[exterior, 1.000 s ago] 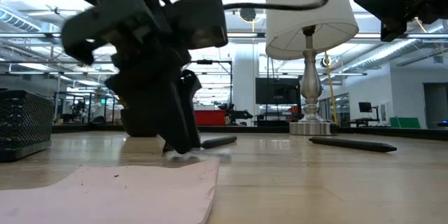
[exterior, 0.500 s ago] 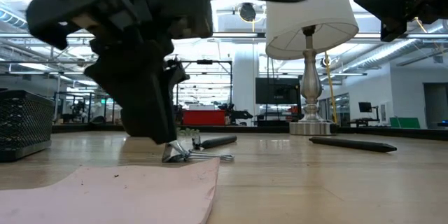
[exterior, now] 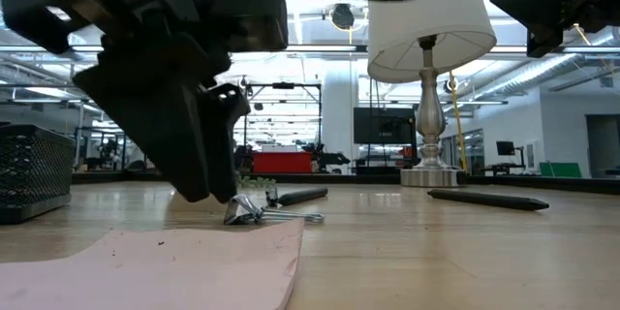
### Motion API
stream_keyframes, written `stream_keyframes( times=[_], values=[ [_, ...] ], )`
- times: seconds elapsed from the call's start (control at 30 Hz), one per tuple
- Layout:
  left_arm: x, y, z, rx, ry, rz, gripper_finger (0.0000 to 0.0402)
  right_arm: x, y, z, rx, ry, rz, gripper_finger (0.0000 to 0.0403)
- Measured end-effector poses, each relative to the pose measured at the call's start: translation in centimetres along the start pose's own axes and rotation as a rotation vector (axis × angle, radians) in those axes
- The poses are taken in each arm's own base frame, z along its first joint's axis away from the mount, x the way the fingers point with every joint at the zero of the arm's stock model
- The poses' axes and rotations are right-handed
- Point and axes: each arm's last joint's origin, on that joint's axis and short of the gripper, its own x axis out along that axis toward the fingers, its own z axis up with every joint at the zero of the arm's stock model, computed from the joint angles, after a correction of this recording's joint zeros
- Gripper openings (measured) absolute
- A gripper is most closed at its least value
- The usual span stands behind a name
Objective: Pick and place office supplies into organizer
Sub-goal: Put the binder clip into the bottom left section of the desk organizer
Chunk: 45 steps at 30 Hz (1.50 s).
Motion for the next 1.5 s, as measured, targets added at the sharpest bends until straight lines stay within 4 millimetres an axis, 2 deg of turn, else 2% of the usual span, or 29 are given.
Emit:
stream_keyframes(
  times=[0.17, 0.33, 0.5, 0.7, 0.93, 1.5],
  values=[
    [0.0, 0.4, 0.3, 0.004, -0.019, 0.007, 0.0289, 0.0, 0.0, 0.0, 0.001, -0.001, 0.0, 0.0172],
    [0.7, 1.0, 0.3, -0.014, -0.009, 0.018, 0.0302, 0.0, 0.0, 0.0, 0.0, 0.0, 0.0, 0.0176],
    [1.8, 1.1, 0.0, -0.017, 0.013, 0.046, 0.0287, 0.0, 0.0, 0.0, 0.0, 0.0, 0.0, 0.0172],
    [1.9, 1.1, 0.0, -0.037, 0.001, 0.053, 0.026, 0.0, 0.0, 0.0, 0.0, 0.0, 0.0, 0.0175],
    [2.3, 0.5, 0.5, 0.046, -0.066, 0.022, 0.0241, 0.0, 0.0, 0.0, 0.0, 0.0, 0.001, 0.0172],
    [2.5, 0.4, -0.3, 0.03, -0.002, 0.05, 0.0192, 0.0, 0.0, 0.0, 0.0, 0.0, 0.0, 0.0174]
  ],
)
